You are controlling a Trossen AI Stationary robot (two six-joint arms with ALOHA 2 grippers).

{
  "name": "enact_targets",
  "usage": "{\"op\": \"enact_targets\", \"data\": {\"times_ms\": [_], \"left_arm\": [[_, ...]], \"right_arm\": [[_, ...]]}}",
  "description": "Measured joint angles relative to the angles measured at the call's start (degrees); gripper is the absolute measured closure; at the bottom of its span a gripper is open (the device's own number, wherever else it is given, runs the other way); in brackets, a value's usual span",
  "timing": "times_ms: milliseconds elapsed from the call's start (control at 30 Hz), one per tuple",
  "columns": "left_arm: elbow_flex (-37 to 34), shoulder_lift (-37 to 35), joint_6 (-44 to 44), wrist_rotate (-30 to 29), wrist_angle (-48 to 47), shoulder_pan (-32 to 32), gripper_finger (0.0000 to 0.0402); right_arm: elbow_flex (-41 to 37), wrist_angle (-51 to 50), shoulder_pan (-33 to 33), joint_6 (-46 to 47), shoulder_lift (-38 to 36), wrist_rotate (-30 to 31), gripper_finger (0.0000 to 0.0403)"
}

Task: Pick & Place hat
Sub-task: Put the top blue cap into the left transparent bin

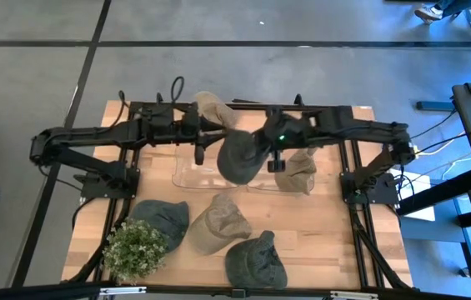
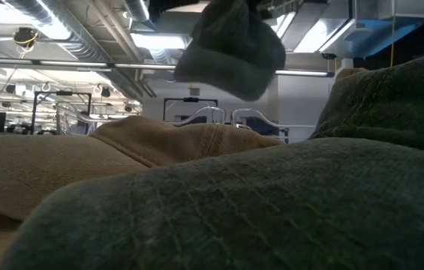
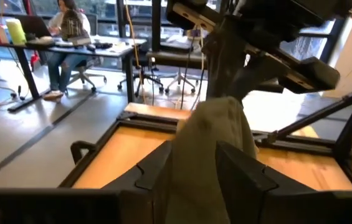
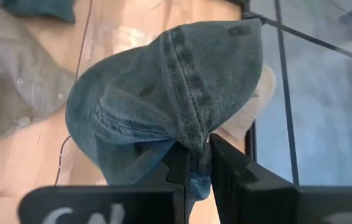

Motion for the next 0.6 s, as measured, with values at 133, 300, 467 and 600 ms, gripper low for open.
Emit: {"op": "enact_targets", "data": {"times_ms": [133, 300, 467, 600], "left_arm": [[0.0, 1.3, 0.0, -0.1, 0.4, -0.6, 0.0247], [0.0, 2.1, -0.5, -0.1, 0.4, -1.5, 0.0192], [0.0, 2.1, -0.5, -0.1, 0.5, -1.9, 0.0160], [0.0, 2.1, -0.5, -0.1, 2.3, -1.9, 0.0153]], "right_arm": [[0.0, 0.7, 0.9, -0.3, 2.1, 0.0, 0.0361], [0.0, 1.5, 1.0, -0.3, 3.4, 0.1, 0.0359], [0.0, 3.9, 1.0, -0.3, 3.6, 0.0, 0.0358], [0.0, 7.1, 1.0, -1.8, 3.6, 0.0, 0.0357]]}}
